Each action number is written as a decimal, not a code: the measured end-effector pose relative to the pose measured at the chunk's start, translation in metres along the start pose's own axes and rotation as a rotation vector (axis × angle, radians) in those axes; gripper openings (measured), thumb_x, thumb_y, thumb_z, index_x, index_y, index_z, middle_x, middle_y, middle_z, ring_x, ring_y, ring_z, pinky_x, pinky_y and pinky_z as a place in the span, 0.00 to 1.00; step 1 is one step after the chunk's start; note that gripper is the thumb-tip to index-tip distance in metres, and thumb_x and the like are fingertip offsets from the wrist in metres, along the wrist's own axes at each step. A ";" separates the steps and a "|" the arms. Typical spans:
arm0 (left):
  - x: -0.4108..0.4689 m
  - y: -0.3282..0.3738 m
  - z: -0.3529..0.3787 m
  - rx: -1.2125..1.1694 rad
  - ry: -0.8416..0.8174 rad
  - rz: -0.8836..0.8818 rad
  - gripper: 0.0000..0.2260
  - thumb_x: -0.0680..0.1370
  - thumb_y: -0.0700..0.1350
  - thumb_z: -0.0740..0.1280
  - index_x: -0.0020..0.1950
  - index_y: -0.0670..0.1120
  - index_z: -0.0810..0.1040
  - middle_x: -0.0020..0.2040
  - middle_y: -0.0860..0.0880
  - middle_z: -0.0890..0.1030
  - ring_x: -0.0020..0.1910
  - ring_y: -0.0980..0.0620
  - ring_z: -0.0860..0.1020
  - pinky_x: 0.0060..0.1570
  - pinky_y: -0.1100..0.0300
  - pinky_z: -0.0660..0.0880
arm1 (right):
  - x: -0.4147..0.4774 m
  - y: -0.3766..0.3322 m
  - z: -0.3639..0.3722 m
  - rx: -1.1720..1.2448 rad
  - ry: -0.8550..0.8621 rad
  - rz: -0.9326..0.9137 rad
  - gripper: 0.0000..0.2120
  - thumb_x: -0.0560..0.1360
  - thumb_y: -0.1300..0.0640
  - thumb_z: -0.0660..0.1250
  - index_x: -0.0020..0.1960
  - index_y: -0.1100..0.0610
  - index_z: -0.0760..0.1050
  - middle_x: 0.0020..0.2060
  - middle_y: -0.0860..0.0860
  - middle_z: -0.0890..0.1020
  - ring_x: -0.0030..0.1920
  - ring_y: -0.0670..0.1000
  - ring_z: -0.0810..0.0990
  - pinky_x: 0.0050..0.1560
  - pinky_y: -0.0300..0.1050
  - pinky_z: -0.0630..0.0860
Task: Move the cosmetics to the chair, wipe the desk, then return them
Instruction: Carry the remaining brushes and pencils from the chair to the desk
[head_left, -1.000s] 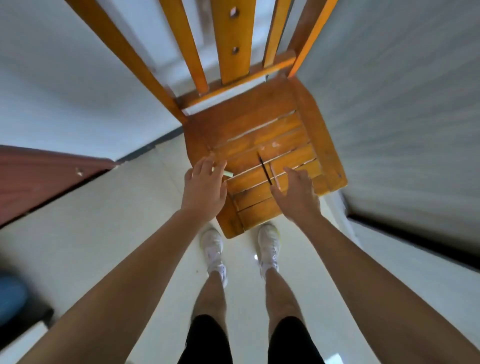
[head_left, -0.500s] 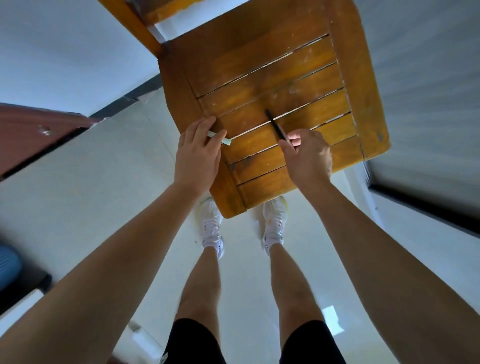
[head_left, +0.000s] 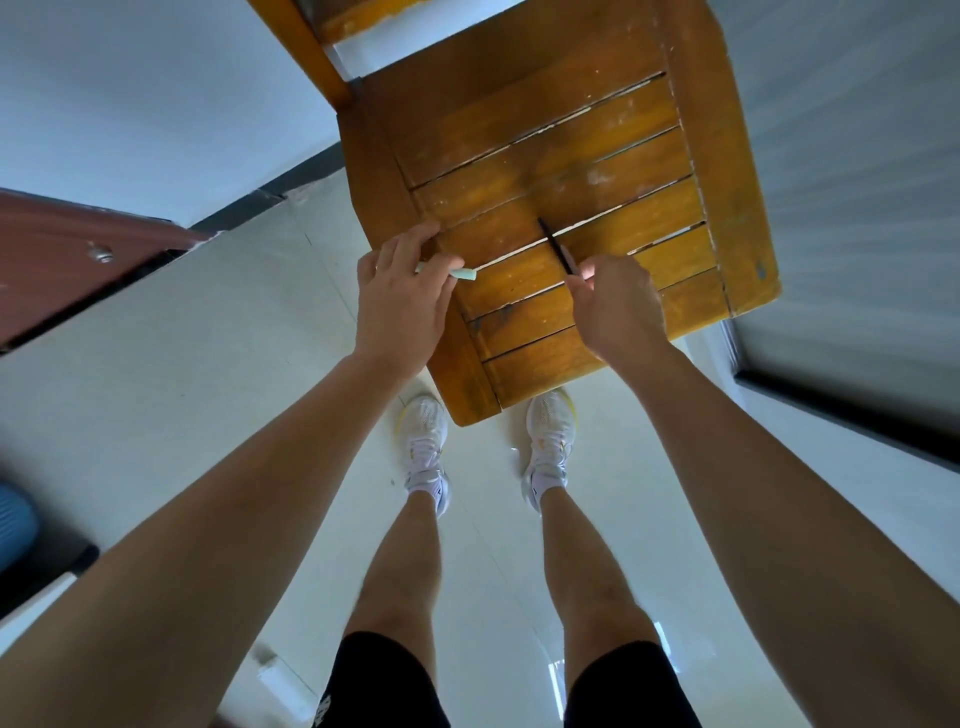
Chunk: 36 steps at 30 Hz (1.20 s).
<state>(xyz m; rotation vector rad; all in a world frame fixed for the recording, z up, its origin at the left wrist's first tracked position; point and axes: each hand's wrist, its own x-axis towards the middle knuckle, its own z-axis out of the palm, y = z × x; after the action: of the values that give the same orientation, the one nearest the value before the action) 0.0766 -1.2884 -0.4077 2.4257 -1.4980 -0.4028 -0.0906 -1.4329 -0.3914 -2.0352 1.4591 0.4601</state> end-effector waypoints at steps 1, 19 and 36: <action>-0.001 0.003 -0.011 -0.011 0.024 -0.010 0.11 0.83 0.46 0.63 0.59 0.46 0.82 0.67 0.42 0.77 0.65 0.42 0.76 0.62 0.47 0.72 | -0.006 -0.002 -0.007 0.039 0.006 0.011 0.14 0.84 0.51 0.62 0.63 0.58 0.78 0.58 0.56 0.81 0.57 0.57 0.80 0.48 0.42 0.69; -0.019 0.121 -0.518 -0.129 0.752 -0.027 0.07 0.80 0.43 0.68 0.57 0.47 0.81 0.68 0.45 0.75 0.63 0.47 0.77 0.55 0.55 0.78 | -0.226 -0.205 -0.408 0.528 0.535 -0.568 0.12 0.82 0.50 0.64 0.58 0.58 0.79 0.41 0.43 0.77 0.39 0.43 0.74 0.38 0.31 0.65; -0.423 0.103 -0.548 -0.039 1.238 -0.907 0.06 0.78 0.48 0.70 0.55 0.51 0.80 0.51 0.62 0.76 0.42 0.62 0.79 0.44 0.64 0.76 | -0.485 -0.354 -0.250 0.326 -0.180 -1.366 0.04 0.74 0.52 0.73 0.41 0.48 0.82 0.33 0.42 0.83 0.37 0.42 0.81 0.44 0.38 0.77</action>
<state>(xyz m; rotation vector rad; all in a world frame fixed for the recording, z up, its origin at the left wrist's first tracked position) 0.0102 -0.9118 0.1787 2.3104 0.1234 0.7947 0.0626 -1.1546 0.1765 -2.1028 -0.1492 -0.1735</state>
